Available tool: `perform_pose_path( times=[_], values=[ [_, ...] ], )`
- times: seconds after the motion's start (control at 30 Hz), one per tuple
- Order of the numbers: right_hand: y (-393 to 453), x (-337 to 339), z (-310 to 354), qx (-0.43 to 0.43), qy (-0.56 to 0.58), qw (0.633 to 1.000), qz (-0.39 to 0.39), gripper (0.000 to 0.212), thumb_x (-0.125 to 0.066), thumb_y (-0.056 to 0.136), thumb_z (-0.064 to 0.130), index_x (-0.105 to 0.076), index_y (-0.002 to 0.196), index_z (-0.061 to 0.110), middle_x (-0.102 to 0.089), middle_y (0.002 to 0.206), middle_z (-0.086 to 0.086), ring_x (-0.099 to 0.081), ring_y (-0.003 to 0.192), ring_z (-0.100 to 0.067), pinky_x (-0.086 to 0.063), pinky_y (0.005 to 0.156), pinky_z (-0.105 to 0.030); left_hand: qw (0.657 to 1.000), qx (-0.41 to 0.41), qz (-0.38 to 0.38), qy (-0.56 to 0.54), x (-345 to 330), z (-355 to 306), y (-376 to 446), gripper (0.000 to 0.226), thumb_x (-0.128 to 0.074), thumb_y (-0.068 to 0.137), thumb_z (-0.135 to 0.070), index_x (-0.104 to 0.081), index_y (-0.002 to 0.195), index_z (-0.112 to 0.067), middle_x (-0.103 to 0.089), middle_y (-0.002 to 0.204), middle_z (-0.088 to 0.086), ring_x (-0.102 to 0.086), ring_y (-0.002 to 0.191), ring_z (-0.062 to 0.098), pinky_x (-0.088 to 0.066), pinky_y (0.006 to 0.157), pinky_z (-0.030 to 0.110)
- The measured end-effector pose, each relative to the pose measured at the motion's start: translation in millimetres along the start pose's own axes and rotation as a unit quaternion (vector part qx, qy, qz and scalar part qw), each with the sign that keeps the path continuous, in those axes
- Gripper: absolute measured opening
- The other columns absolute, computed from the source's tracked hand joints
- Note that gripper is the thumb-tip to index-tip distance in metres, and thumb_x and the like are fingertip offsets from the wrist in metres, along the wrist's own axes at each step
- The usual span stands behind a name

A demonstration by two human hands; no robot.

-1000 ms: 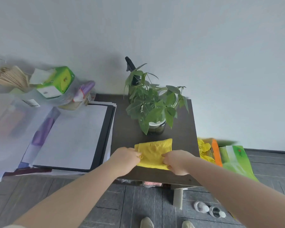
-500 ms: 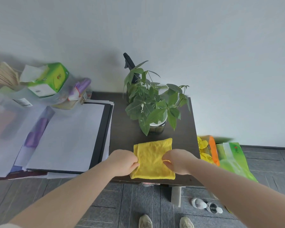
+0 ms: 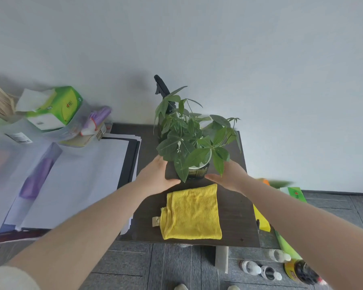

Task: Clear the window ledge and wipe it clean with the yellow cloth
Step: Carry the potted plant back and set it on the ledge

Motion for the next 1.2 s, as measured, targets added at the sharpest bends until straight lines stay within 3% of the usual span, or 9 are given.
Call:
perform_pose_path(
  times=[0.17,0.27,0.37,0.5,0.7,0.83,0.93,1.1,1.2],
  values=[
    [9.4,-4.7,9.3,0.015,0.06,0.998,0.022,0.096,-0.076,0.076,0.044,-0.02,0.152,0.024,-0.045,0.143,0.001,-0.053,0.122,-0.025,-0.048,0.096,-0.037,0.997,-0.039,0.013,-0.072,-2.4,-4.8,15.4,0.036,-0.072,0.078,-0.039,-0.057,0.108,-0.026,-0.059,0.104,-0.008,-0.06,0.101,0.02,-0.05,0.086,0.036],
    [9.4,-11.0,20.9,0.056,0.069,0.996,0.033,0.083,-0.077,0.078,0.036,-0.03,0.146,0.027,-0.045,0.144,0.004,-0.05,0.127,-0.025,-0.044,0.105,-0.045,0.997,-0.044,0.007,-0.065,-6.8,-8.4,20.6,0.018,-0.067,0.084,-0.033,-0.053,0.094,-0.026,-0.053,0.083,-0.013,-0.057,0.083,0.017,-0.046,0.074,0.03],
    [14.5,-13.7,23.1,0.067,0.079,0.995,0.006,0.067,-0.075,0.079,0.036,-0.042,0.136,0.03,-0.054,0.135,0.003,-0.056,0.12,-0.024,-0.047,0.101,-0.047,0.998,-0.032,0.0,-0.059,-13.8,-6.5,24.7,0.024,-0.062,0.089,-0.026,-0.043,0.074,-0.024,-0.041,0.067,-0.013,-0.043,0.064,0.009,-0.037,0.063,0.025],
    [17.5,-15.5,23.5,0.073,0.087,0.993,-0.009,0.053,-0.073,0.08,0.035,-0.051,0.128,0.03,-0.062,0.126,0.002,-0.06,0.114,-0.024,-0.05,0.097,-0.047,0.997,-0.026,-0.015,-0.068,-18.8,-5.8,24.2,0.012,-0.063,0.089,-0.027,-0.053,0.083,-0.023,-0.052,0.072,-0.016,-0.051,0.071,0.004,-0.045,0.072,0.027],
    [-4.5,-0.1,13.5,0.045,0.134,0.99,-0.021,0.056,-0.073,0.083,0.028,-0.05,0.134,0.02,-0.064,0.125,0.003,-0.059,0.114,-0.02,-0.048,0.1,-0.041,0.999,-0.022,-0.026,-0.031,-10.8,-26.7,20.0,0.044,-0.065,0.087,-0.02,-0.032,0.062,-0.035,-0.037,0.057,-0.018,-0.041,0.055,-0.001,-0.035,0.067,0.023],
    [-23.0,25.1,-2.4,0.048,0.18,0.981,-0.047,0.053,-0.077,0.078,0.026,-0.056,0.127,0.026,-0.066,0.119,0.007,-0.061,0.113,-0.018,-0.049,0.097,-0.037,0.999,-0.036,-0.022,-0.026,-0.2,-64.7,14.9,0.042,-0.065,0.086,-0.022,-0.033,0.061,-0.03,-0.037,0.053,-0.012,-0.04,0.051,0.004,-0.035,0.061,0.027],
    [-44.7,55.6,-19.4,0.062,0.211,0.973,-0.07,0.048,-0.079,0.076,0.024,-0.059,0.119,0.031,-0.067,0.112,0.011,-0.062,0.108,-0.016,-0.05,0.098,-0.04,0.998,-0.057,-0.014,-0.037,7.1,-109.7,11.7,0.037,-0.069,0.085,-0.027,-0.037,0.068,-0.036,-0.04,0.056,-0.018,-0.043,0.051,-0.001,-0.035,0.058,0.02],
    [-90.4,114.2,-78.3,0.048,0.251,0.96,-0.112,0.056,-0.08,0.074,0.029,-0.057,0.125,0.031,-0.067,0.114,0.005,-0.062,0.105,-0.014,-0.056,0.08,-0.034,0.994,-0.098,0.012,-0.035,0.3,-202.2,8.7,0.026,-0.07,0.084,-0.032,-0.045,0.08,-0.037,-0.055,0.069,-0.016,-0.06,0.073,0.01,-0.049,0.079,0.028],
    [-124.8,148.2,-124.5,0.043,0.263,0.953,-0.141,0.055,-0.078,0.076,0.03,-0.057,0.126,0.03,-0.068,0.112,0.004,-0.062,0.085,-0.013,-0.054,0.065,-0.029,0.99,-0.125,0.031,-0.061,-12.9,-266.2,5.0,0.024,-0.073,0.079,-0.034,-0.051,0.087,-0.037,-0.062,0.085,-0.017,-0.067,0.086,0.013,-0.052,0.087,0.03]
  ],
)
Point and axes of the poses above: each hand's wrist, its own y-axis towards the middle knuckle, its own x-axis out of the back of the hand, z = x × y, the point moved 6 cm from there along y, towards the middle knuckle
